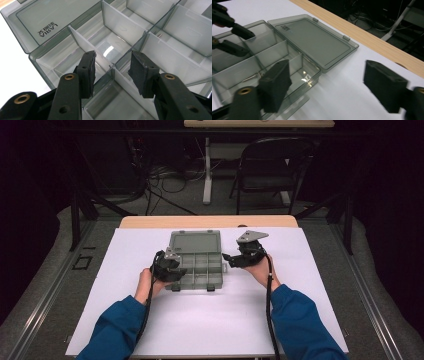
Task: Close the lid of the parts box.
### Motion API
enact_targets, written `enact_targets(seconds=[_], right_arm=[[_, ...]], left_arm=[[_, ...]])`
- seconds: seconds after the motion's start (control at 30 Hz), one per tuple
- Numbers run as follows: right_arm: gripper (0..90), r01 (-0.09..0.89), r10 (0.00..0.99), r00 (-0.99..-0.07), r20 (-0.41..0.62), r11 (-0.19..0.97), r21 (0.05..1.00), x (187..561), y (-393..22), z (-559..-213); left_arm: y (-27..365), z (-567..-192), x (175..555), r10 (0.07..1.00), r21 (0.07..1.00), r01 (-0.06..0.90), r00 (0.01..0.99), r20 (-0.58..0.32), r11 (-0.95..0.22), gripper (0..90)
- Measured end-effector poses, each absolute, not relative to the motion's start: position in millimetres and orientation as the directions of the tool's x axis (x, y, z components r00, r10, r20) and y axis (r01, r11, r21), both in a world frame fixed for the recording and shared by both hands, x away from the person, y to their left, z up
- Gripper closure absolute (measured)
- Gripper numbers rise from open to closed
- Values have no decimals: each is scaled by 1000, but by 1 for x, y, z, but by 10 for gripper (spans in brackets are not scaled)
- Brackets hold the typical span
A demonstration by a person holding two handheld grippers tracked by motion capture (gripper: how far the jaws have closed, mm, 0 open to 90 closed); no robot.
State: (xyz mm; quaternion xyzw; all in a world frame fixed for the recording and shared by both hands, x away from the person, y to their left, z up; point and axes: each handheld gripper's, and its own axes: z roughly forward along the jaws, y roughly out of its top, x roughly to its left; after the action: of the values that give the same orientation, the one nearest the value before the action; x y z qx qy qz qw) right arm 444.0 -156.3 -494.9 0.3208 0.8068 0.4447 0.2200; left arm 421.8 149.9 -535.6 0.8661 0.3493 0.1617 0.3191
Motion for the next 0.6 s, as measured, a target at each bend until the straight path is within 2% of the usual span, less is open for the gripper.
enact_targets(seconds=[0.03,0.07,0.23,0.47,0.6], right_arm=[[326,330,722,-689,-68,395,857,449,-156,-495],[421,331,726,-684,-70,395,857,452,-156,-496],[689,366,718,-693,-63,427,827,470,-153,-503],[895,402,719,-691,-72,466,789,487,-145,-509],[900,426,715,-695,-79,499,755,496,-139,-514]], left_arm=[[150,-536,422,708,667,502,704,56,-551,558],[150,-536,422,708,667,501,704,57,-551,558],[150,-536,422,708,669,500,704,55,-550,558],[150,-536,422,707,670,501,706,51,-548,559],[151,-536,422,705,670,499,707,51,-549,559]])
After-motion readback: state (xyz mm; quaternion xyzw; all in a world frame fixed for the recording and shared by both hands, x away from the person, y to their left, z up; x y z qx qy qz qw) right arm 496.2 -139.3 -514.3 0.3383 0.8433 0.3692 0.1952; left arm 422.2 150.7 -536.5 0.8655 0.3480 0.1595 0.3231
